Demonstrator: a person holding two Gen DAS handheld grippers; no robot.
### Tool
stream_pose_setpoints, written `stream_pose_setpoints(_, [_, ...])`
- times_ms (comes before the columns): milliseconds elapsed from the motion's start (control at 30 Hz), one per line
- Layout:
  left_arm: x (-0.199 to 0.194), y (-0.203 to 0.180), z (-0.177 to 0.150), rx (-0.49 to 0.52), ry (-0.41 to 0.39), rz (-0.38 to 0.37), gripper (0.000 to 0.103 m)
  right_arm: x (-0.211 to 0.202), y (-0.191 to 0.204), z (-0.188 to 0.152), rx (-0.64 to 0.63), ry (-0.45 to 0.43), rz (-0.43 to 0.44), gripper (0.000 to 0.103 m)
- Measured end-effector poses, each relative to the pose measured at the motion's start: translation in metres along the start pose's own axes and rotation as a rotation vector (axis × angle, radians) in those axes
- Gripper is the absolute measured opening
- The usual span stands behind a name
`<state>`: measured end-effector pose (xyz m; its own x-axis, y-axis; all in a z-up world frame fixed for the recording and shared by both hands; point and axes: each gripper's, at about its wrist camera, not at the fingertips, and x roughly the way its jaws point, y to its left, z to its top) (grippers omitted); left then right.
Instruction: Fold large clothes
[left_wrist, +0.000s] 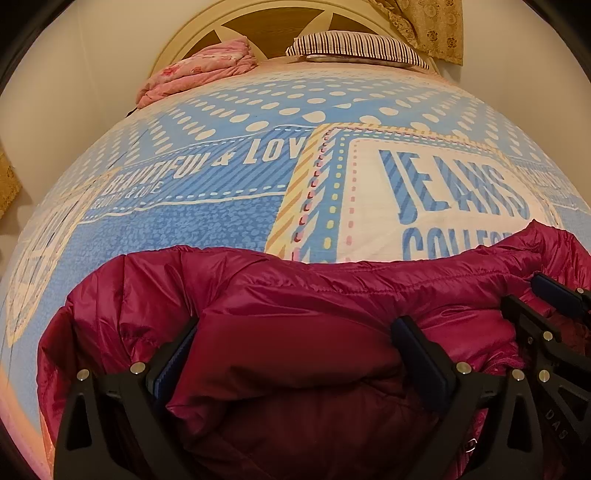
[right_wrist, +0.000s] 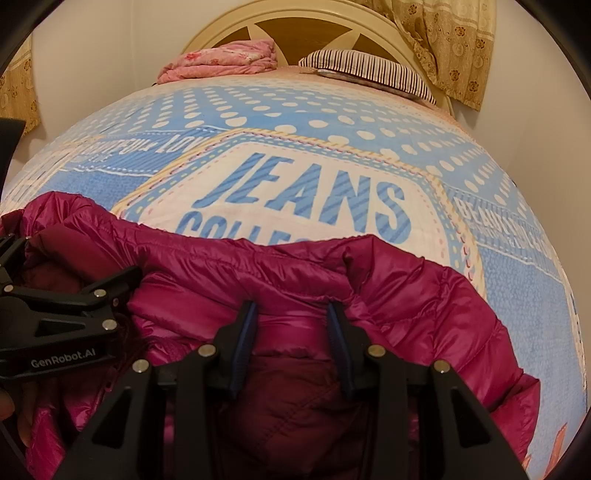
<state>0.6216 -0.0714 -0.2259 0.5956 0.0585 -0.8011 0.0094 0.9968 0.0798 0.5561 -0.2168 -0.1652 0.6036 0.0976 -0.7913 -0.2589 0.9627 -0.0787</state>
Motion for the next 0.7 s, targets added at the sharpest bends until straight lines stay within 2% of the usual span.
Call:
stream_pose_setpoints(233, [-0.013, 0.000, 0.010, 0.025, 0.019, 0.043, 0.102, 0.000, 0.012, 0.005, -0.076, 0.042, -0.073, 0.043])
stream_pose_setpoints(300, [-0.040, 0.010, 0.010, -0.016, -0.026, 0.001, 0.102, -0.010, 0.013, 0.009, -0.101, 0.030, -0.096, 0.047])
stream_pose_setpoints(367, [-0.067, 0.021, 0.004, -0.028, -0.066, -0.039, 0.102, -0.030, 0.004, 0.007, -0.064, -0.038, -0.099, 0.057])
stream_pose_setpoints(400, [-0.082, 0.028, -0.002, -0.018, -0.077, -0.043, 0.102, -0.042, -0.001, 0.005, -0.044, -0.065, -0.086, 0.063])
stream_pose_setpoints(433, [-0.093, 0.033, -0.009, -0.010, -0.084, -0.037, 0.102, -0.055, -0.008, 0.001, -0.030, -0.078, -0.074, 0.065])
stream_pose_setpoints(567, [-0.134, 0.062, -0.052, 0.002, -0.115, -0.041, 0.102, -0.093, -0.026, -0.027, -0.026, -0.072, -0.050, 0.065])
stream_pose_setpoints(700, [-0.155, 0.079, -0.103, 0.006, -0.107, -0.021, 0.102, -0.122, -0.033, -0.062, 0.025, -0.063, -0.012, 0.069])
